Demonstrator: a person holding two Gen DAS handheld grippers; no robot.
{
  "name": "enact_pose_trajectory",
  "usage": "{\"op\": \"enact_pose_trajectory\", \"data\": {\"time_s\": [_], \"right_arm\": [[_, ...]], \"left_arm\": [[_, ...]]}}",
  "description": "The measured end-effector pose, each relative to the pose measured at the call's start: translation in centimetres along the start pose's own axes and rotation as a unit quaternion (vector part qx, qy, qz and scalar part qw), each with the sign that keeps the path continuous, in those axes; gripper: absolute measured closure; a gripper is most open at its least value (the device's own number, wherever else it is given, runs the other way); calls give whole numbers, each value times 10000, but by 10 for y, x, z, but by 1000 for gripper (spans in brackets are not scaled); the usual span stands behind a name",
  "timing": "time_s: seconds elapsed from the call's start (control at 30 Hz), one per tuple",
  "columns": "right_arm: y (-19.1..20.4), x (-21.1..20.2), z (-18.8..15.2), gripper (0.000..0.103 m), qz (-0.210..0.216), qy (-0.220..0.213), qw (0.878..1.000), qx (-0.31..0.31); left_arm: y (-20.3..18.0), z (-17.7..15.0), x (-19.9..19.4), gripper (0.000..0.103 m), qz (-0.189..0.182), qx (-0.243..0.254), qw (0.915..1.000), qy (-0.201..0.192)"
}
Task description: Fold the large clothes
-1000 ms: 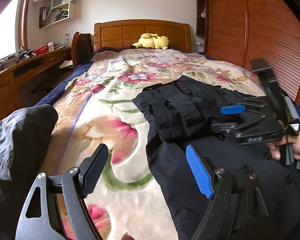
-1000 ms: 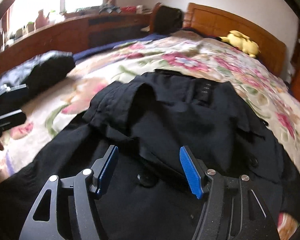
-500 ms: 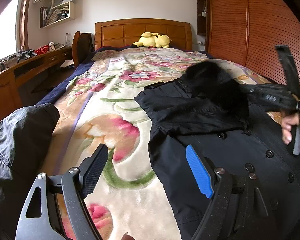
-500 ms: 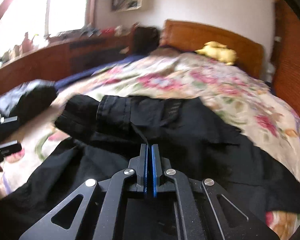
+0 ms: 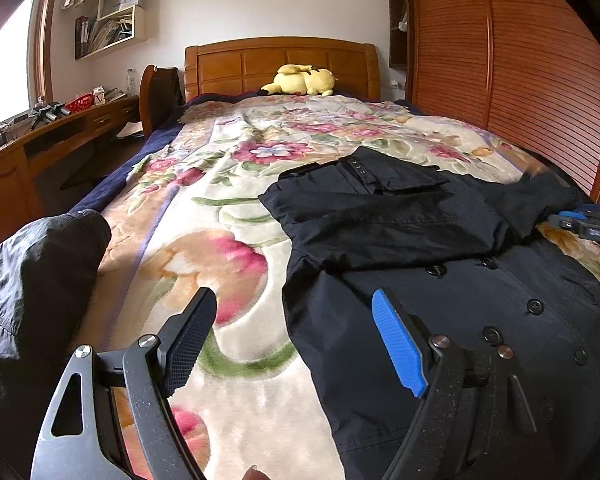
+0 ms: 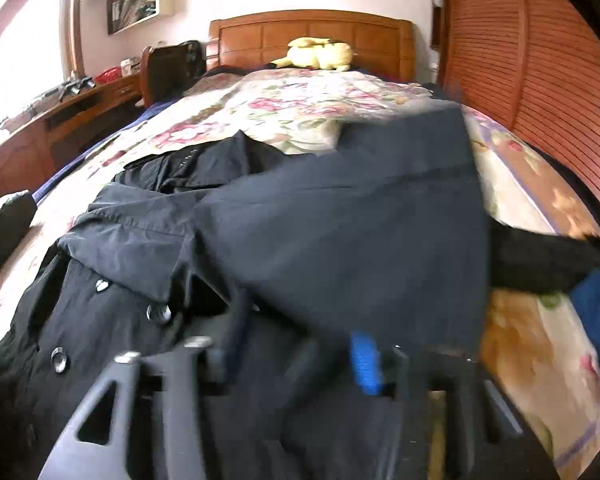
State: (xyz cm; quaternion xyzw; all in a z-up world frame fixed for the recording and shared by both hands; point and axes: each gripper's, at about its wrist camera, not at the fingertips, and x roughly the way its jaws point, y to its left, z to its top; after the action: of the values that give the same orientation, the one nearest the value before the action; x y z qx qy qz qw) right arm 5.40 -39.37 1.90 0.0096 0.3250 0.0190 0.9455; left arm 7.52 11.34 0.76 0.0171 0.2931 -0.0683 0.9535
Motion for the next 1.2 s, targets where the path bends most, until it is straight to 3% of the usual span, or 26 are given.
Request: {"op": "enact_pose_trajectory", "data": {"time_s": [0.23, 0.37, 0.5, 0.67, 0.77, 0.93, 1.2], "right_arm": [[-26, -24, -8, 38, -298, -99, 9995, 38], [12, -15, -5, 38, -488, -215, 9985, -132], [39, -11, -6, 38, -415, -250, 9984, -308], [41, 31, -4, 38, -211, 53, 9980, -589], [44, 48, -13, 38, -136, 241, 9971, -714], [46, 59, -27, 38, -76, 296, 9965, -780], [40, 48, -27, 38, 59, 14, 9977, -681]], "left_arm": [[-4, 1, 0, 22, 3, 12, 10000, -35], [-4, 2, 2, 22, 28, -34, 10000, -11], [-4, 3, 4, 22, 59, -66, 10000, -7], [-3, 4, 10, 22, 82, -105, 9999, 48], [3, 6, 21, 22, -8, -205, 9995, 221], [16, 13, 52, 22, 147, -310, 9980, 538], [17, 45, 100, 22, 353, 95, 9965, 755]]}}
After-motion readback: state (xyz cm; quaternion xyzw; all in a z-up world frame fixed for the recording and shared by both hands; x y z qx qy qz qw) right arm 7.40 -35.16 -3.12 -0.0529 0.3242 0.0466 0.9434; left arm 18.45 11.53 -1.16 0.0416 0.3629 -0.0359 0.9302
